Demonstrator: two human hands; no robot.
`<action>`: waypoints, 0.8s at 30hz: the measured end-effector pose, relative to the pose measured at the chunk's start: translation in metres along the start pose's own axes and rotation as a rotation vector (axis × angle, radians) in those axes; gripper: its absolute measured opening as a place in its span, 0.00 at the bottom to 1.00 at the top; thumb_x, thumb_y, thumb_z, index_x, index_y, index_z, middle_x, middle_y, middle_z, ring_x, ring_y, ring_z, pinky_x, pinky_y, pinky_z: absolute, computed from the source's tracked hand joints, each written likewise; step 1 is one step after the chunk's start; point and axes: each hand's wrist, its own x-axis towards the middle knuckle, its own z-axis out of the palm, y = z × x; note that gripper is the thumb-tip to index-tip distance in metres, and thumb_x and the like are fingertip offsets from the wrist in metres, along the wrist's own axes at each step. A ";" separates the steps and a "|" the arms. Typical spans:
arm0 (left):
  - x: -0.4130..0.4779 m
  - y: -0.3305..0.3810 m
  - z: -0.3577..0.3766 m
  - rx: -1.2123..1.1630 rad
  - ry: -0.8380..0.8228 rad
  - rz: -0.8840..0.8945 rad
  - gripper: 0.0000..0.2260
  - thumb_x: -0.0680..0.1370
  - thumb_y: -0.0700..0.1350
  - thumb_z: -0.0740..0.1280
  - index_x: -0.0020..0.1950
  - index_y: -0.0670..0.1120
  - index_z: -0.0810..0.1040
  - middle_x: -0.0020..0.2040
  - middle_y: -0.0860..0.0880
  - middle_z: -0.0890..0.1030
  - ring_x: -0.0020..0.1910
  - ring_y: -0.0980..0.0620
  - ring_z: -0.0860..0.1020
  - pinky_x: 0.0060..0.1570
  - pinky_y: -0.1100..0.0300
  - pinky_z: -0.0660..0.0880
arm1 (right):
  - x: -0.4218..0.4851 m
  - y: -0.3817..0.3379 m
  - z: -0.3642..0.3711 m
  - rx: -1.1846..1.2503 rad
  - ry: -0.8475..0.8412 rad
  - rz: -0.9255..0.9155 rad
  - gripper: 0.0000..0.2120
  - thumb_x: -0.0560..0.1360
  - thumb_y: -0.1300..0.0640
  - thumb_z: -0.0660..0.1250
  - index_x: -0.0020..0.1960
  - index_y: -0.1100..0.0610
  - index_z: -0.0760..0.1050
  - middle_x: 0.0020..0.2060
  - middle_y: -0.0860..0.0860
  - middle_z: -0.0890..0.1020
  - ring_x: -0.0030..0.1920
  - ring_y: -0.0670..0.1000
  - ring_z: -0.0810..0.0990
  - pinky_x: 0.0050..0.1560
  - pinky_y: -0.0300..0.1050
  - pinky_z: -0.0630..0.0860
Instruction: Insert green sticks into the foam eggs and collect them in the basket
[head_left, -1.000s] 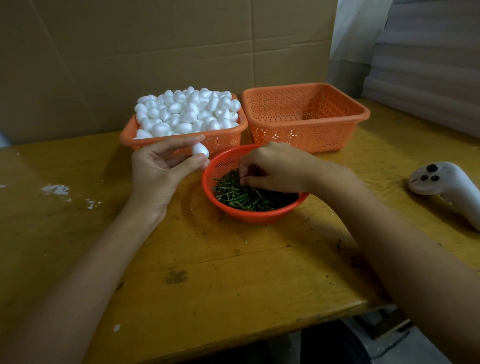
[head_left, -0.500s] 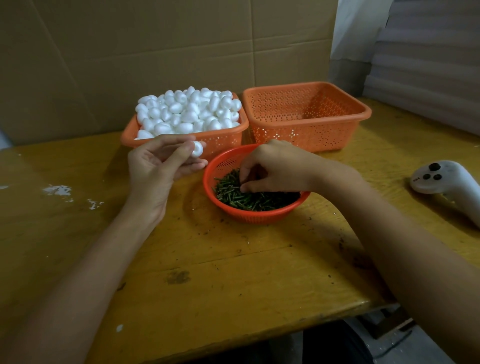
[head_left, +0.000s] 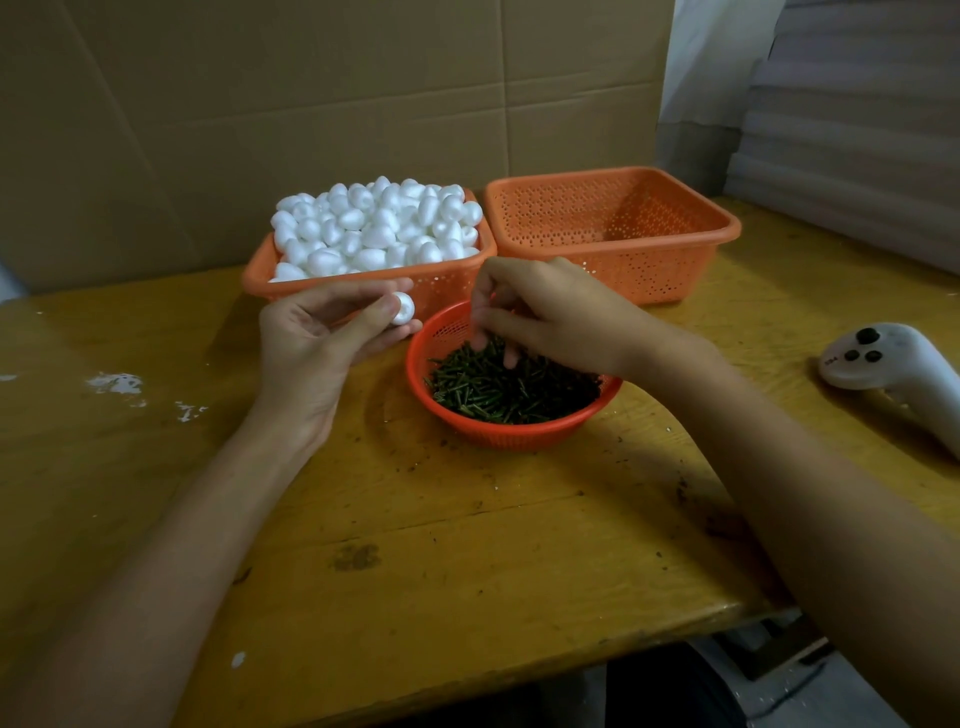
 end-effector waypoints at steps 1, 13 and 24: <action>0.000 0.000 0.000 0.000 -0.011 0.002 0.10 0.75 0.42 0.77 0.54 0.40 0.86 0.57 0.40 0.87 0.50 0.37 0.87 0.51 0.57 0.84 | 0.000 0.000 0.000 0.013 0.013 -0.010 0.03 0.84 0.57 0.65 0.52 0.56 0.73 0.41 0.45 0.86 0.34 0.45 0.85 0.46 0.49 0.81; -0.001 -0.007 -0.001 0.025 -0.106 0.083 0.17 0.70 0.36 0.80 0.58 0.41 0.85 0.59 0.39 0.86 0.58 0.37 0.86 0.58 0.46 0.83 | 0.001 -0.007 0.000 0.078 0.222 -0.105 0.10 0.79 0.55 0.74 0.52 0.59 0.77 0.35 0.46 0.86 0.31 0.48 0.84 0.39 0.43 0.80; -0.001 -0.008 0.001 0.130 -0.120 0.129 0.15 0.72 0.35 0.80 0.58 0.41 0.86 0.55 0.45 0.88 0.57 0.42 0.87 0.59 0.50 0.83 | -0.001 -0.018 0.001 0.021 0.314 -0.123 0.07 0.76 0.53 0.78 0.48 0.57 0.86 0.37 0.48 0.86 0.38 0.44 0.84 0.45 0.49 0.81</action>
